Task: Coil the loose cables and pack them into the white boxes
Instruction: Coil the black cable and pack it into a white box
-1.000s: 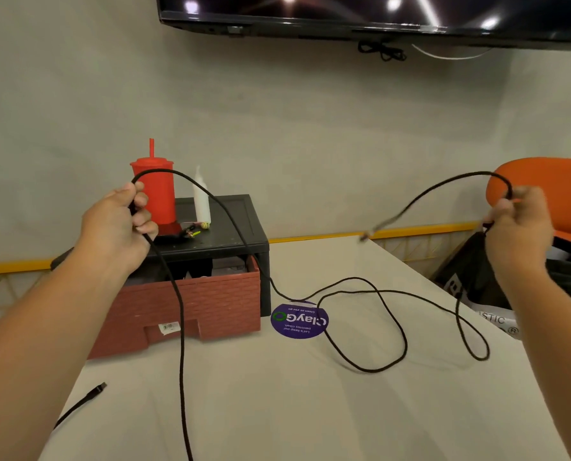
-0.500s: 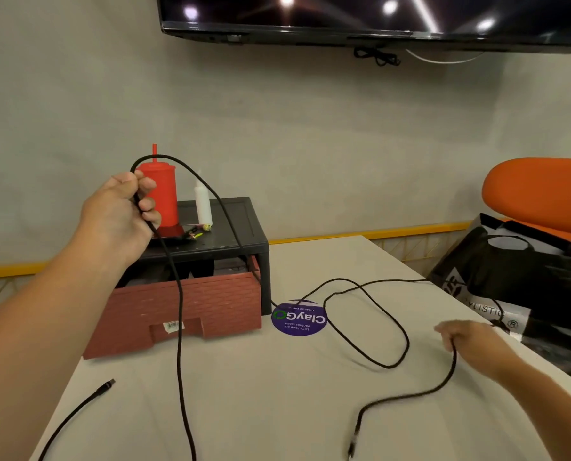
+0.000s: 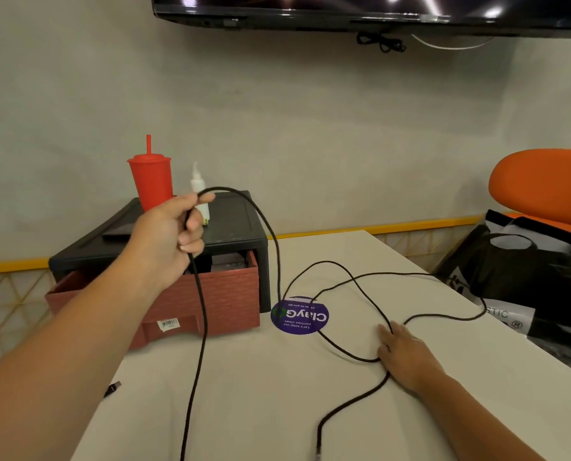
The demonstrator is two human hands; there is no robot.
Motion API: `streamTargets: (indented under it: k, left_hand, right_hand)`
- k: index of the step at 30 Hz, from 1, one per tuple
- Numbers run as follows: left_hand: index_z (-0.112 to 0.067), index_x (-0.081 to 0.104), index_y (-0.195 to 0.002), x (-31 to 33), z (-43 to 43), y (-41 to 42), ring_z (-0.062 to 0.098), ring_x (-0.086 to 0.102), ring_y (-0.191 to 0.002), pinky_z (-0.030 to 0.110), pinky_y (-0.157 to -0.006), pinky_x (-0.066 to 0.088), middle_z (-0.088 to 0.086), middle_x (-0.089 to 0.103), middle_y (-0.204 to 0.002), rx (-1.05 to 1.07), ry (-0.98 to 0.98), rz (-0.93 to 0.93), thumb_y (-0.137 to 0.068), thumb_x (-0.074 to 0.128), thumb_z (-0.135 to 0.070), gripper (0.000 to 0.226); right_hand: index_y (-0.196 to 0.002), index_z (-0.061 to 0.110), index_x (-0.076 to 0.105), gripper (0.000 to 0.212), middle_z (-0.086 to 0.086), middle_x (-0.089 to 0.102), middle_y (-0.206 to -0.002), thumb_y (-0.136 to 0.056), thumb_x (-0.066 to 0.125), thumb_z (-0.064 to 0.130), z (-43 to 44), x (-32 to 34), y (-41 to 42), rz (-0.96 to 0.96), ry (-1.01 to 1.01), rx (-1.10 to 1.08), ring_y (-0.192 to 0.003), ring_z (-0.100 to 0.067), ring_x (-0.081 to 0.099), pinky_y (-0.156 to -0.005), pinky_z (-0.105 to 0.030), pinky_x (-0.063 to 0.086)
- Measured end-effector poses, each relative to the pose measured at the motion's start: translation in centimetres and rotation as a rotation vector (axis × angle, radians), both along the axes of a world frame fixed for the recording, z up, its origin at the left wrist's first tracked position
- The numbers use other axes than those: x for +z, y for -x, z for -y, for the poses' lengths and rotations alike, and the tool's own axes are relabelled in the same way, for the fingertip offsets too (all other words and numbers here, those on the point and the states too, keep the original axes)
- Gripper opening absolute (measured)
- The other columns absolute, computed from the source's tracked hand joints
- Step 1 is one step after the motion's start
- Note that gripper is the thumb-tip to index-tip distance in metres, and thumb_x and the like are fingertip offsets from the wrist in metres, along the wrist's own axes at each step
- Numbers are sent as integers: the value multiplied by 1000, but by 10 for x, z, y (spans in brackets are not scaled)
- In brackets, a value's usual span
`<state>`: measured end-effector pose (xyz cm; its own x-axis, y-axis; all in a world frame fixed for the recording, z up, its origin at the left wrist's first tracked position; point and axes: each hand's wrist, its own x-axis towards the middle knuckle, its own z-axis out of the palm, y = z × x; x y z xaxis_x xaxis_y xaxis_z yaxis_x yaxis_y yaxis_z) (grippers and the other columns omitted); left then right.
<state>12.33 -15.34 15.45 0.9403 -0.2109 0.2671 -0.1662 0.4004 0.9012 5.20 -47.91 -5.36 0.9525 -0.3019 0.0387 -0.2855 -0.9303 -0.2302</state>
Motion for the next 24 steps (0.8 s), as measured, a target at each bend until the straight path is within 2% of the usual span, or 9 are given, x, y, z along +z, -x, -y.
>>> streamTargets:
  k: [5, 9, 12, 14, 17, 20, 24]
  left_hand:
    - [-10, 61, -88, -18, 16, -3, 3, 22, -31, 15, -32, 19, -9, 31, -38, -31, -107, 3, -98, 40, -23, 27]
    - [-9, 62, -89, -35, 29, -11, 3, 22, -32, 16, -33, 18, -7, 32, -39, -60, -133, 1, -98, 41, -21, 26]
    - [-8, 62, -89, -50, 43, -22, 3, 22, -33, 17, -35, 17, -6, 31, -40, -53, -147, -2, -97, 41, -20, 26]
    - [-7, 62, -90, -57, 51, -27, 4, 22, -35, 17, -36, 17, -5, 31, -42, -46, -156, -1, -97, 41, -19, 26]
    - [-5, 63, -92, -67, 61, -40, 4, 22, -35, 17, -35, 18, -4, 32, -43, -46, -146, 0, -97, 40, -17, 26]
    - [-5, 62, -93, -73, 68, -51, 4, 22, -33, 16, -33, 19, -4, 34, -42, -62, -140, -10, -97, 39, -15, 26]
    - [-7, 63, -93, -74, 76, -53, 4, 22, -34, 16, -35, 18, -4, 35, -43, -70, -122, -23, -97, 39, -14, 25]
  right_hand:
    - [-148, 16, 16, 50, -3, 9, -157, -100, 27, 22, -4, 5, -40, -32, -46, 109, -142, -19, 20, -112, -25, 19]
    - [-148, 14, 20, 49, -1, 12, -157, -100, 29, 19, 4, 3, -80, -25, -66, 149, -141, -17, 24, -110, -22, 20]
    - [-145, 6, 27, 47, -8, 20, -155, -98, 27, 13, 15, -3, -120, 46, -113, 28, -140, -20, 27, -111, -27, 24]
    - [-137, 5, 38, 43, -14, 29, -148, -95, 30, 9, 23, -2, -140, 154, -155, -139, -128, -30, 42, -102, -37, 38]
    - [-127, 5, 49, 36, -17, 37, -138, -94, 35, 5, 36, 3, -161, 391, -157, -309, -119, -36, 46, -96, -38, 40]
    - [-117, -1, 57, 29, -22, 48, -123, -97, 39, 12, 42, 8, -168, 557, -289, -328, -113, -37, 47, -94, -38, 38]
    - [-108, 7, 64, 29, -13, 58, -114, -97, 42, 23, 33, 11, -147, 800, -554, -205, -108, -29, 52, -86, -30, 35]
